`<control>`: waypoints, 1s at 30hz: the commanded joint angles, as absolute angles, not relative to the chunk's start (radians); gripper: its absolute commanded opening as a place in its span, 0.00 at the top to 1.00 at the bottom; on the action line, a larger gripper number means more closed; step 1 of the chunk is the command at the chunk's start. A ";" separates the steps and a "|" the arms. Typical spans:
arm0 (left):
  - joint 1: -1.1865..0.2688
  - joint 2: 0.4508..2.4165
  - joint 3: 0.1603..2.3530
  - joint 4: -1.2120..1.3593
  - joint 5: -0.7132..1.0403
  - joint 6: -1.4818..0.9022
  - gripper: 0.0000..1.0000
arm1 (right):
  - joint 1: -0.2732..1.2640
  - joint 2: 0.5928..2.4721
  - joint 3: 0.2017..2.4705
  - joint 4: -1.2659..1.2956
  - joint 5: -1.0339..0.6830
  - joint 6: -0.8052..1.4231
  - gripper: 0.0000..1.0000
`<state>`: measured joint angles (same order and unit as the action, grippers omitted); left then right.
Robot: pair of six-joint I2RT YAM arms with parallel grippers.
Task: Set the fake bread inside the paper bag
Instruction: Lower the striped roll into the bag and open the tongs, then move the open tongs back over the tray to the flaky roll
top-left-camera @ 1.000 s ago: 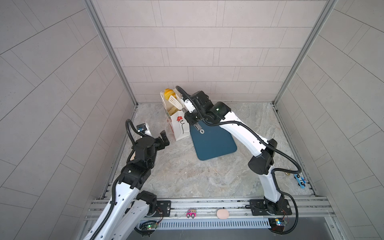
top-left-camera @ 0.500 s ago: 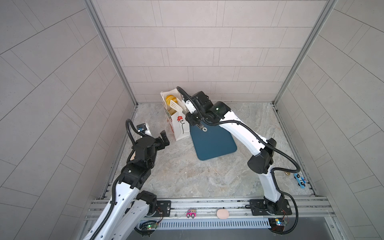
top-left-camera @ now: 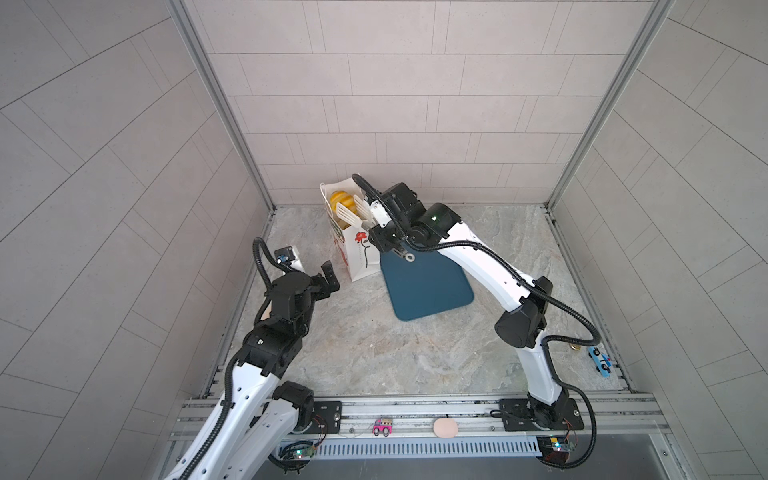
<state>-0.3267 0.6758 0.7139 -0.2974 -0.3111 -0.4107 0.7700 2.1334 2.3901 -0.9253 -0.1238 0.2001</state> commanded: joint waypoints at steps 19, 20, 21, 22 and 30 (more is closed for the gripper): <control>-0.319 0.662 0.734 -0.304 -0.310 -0.426 0.00 | 0.769 2.078 2.429 -0.929 -0.094 0.220 0.47; -0.319 0.662 0.735 -0.305 -0.310 -0.427 0.00 | 0.769 2.073 2.428 -0.930 -0.094 0.223 0.47; -0.319 0.661 0.735 -0.305 -0.310 -0.429 0.00 | 0.771 2.069 2.428 -0.929 -0.094 0.224 0.47; -0.320 0.660 0.737 -0.305 -0.310 -0.429 0.00 | 0.771 2.065 2.428 -0.929 -0.093 0.222 0.48; -0.320 0.657 0.742 -0.306 -0.305 -0.439 0.00 | 0.776 2.030 2.429 -0.946 -0.067 0.184 0.48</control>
